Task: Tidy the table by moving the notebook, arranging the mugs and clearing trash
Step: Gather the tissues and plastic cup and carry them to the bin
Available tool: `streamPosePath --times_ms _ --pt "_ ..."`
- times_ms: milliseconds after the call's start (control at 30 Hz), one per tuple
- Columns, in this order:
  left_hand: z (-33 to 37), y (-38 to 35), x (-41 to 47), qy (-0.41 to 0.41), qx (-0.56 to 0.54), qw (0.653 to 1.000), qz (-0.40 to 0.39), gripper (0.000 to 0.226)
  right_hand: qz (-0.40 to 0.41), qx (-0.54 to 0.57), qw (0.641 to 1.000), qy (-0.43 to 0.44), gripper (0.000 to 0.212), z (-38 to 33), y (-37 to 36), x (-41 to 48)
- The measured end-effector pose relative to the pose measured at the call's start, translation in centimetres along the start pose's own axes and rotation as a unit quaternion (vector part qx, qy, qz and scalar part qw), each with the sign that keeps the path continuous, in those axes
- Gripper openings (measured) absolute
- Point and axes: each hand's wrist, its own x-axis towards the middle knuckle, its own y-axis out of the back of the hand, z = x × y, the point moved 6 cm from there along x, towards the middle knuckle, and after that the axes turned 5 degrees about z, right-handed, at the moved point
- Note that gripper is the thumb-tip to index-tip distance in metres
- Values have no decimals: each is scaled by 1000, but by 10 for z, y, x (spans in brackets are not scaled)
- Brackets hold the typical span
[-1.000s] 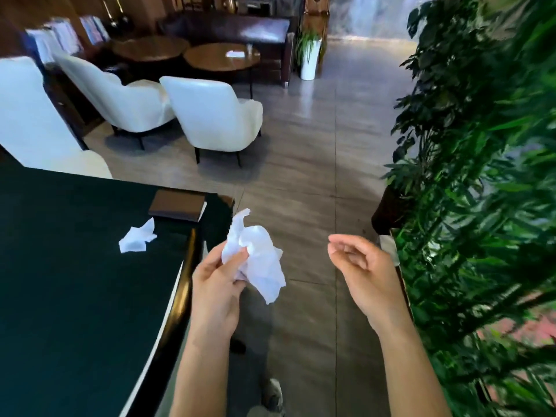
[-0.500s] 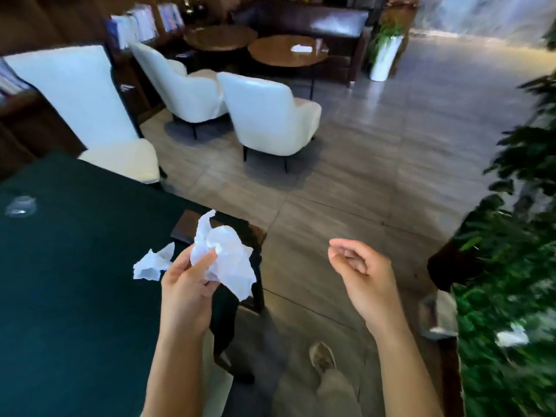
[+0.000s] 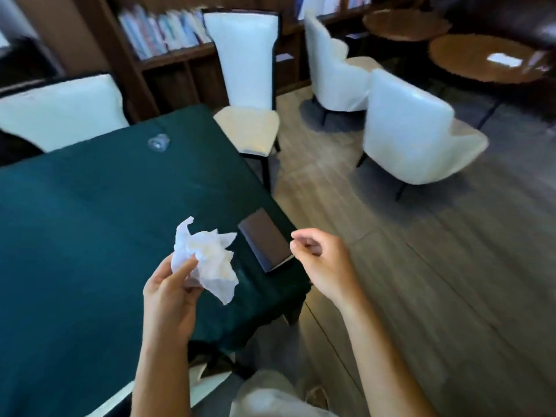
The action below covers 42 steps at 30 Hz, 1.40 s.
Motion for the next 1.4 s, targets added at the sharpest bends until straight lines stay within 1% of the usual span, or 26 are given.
streamPosePath --times_ms 167,300,367,433,500,567,667,767,833,900,933,967,1033,1100,1200,1400 --pt "4 30 14 7 -29 995 98 15 -125 -79 988 37 20 -7 -85 58" --pt "8 41 43 8 -43 989 142 12 -211 -132 967 60 31 -7 -164 97" --pt "10 46 63 8 -55 986 160 12 -249 -185 947 79 43 -2 -204 114" --pt "15 45 81 7 -71 984 162 12 -285 -230 926 88 56 10 -237 128" --pt "21 45 100 7 -80 983 167 12 -318 -267 907 77 63 27 -267 139" --pt "26 43 116 7 -81 982 173 16 -353 -327 874 71 70 47 -289 142" --pt "35 38 138 7 -86 982 170 18 -395 -368 837 91 77 61 -307 140" --pt "37 38 157 13 -87 979 182 18 -409 -399 812 117 71 70 -321 148" --pt "38 39 169 19 -93 978 186 16 -420 -407 799 141 61 74 -329 156" --pt "37 40 181 24 -98 976 193 13 -439 -410 782 168 39 75 -336 165" --pt "36 40 185 26 -101 974 199 12 -447 -408 778 166 27 72 -337 170" --pt "35 40 190 27 -103 973 205 12 -457 -399 780 151 23 67 -338 177" --pt "31 38 198 29 -107 971 212 12 -488 -353 792 101 26 57 -342 193" --pt "26 33 206 34 -111 969 219 14 -495 -313 807 75 19 43 -345 219" --pt "23 19 228 38 -122 963 238 17 -460 -295 829 118 26 14 -364 286" --pt "38 -14 312 20 -136 953 269 14 -362 -290 857 222 22 -65 -441 444"
